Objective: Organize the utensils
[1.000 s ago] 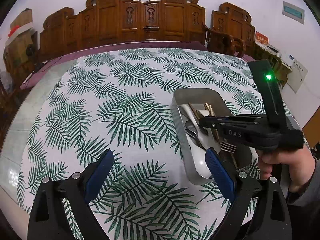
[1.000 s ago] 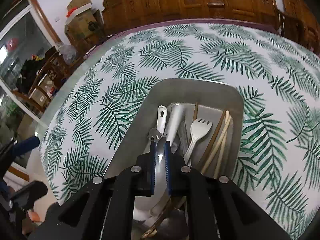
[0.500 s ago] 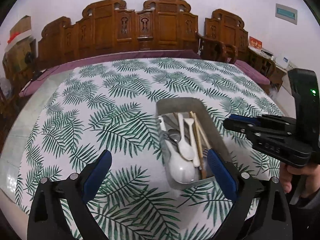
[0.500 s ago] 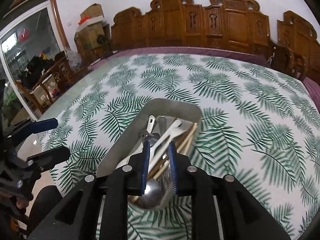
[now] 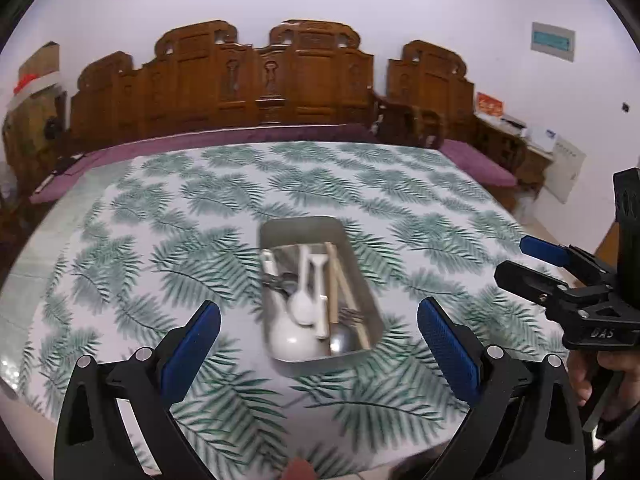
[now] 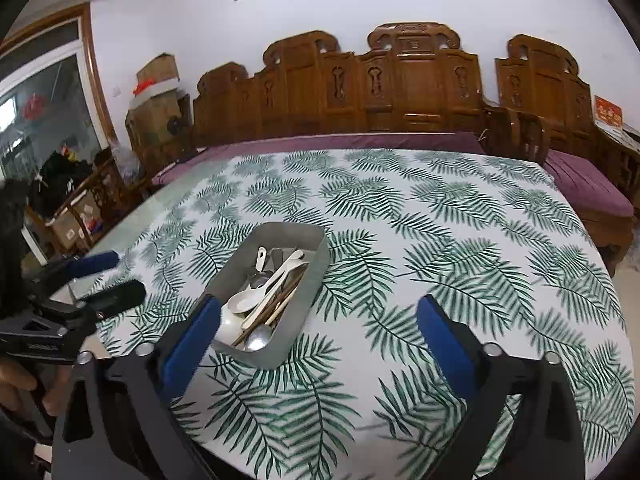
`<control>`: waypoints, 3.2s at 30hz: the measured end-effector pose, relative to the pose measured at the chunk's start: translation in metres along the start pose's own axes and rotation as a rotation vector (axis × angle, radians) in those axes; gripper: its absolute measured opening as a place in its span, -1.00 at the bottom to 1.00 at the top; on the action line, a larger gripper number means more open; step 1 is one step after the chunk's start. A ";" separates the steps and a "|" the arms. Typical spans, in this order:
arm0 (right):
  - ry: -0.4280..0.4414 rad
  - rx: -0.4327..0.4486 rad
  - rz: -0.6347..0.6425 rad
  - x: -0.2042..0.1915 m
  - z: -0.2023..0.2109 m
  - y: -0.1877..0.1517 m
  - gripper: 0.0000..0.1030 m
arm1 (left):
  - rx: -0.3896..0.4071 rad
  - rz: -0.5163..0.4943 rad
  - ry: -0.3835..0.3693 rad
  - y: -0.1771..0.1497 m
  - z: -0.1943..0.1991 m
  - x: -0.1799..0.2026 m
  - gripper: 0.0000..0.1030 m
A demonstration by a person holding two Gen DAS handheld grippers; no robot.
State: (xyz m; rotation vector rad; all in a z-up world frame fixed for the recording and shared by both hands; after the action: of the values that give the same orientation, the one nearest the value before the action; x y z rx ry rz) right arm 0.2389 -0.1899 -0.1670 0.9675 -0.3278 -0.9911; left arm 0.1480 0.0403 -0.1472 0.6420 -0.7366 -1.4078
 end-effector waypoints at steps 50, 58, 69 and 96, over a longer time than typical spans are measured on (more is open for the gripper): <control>-0.032 0.319 0.051 -0.026 0.190 0.043 0.95 | 0.308 -0.065 -0.051 0.050 0.173 0.075 0.85; -0.032 0.314 0.046 -0.024 0.188 0.042 0.95 | 0.311 -0.061 -0.051 0.047 0.171 0.073 0.85; -0.031 0.315 0.042 -0.024 0.188 0.040 0.95 | 0.309 -0.066 -0.046 0.045 0.170 0.074 0.85; -0.027 0.314 0.040 -0.025 0.189 0.040 0.95 | 0.307 -0.065 -0.043 0.046 0.168 0.074 0.85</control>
State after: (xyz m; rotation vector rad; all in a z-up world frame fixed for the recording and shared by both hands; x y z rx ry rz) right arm 0.1281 -0.2632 -0.0243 1.2271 -0.5342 -0.9332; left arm 0.0473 -0.0246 -0.0006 0.8821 -0.9843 -1.3832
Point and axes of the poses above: each gripper's, at about its wrist camera, not at the fingertips, and z roughly against the way its jaws point, x to its right, y to its top, the point moved 4 cm from there along -z, roughly the way its jaws point, and after that the axes turned 1 degree about -y, right-handed, at the moved point
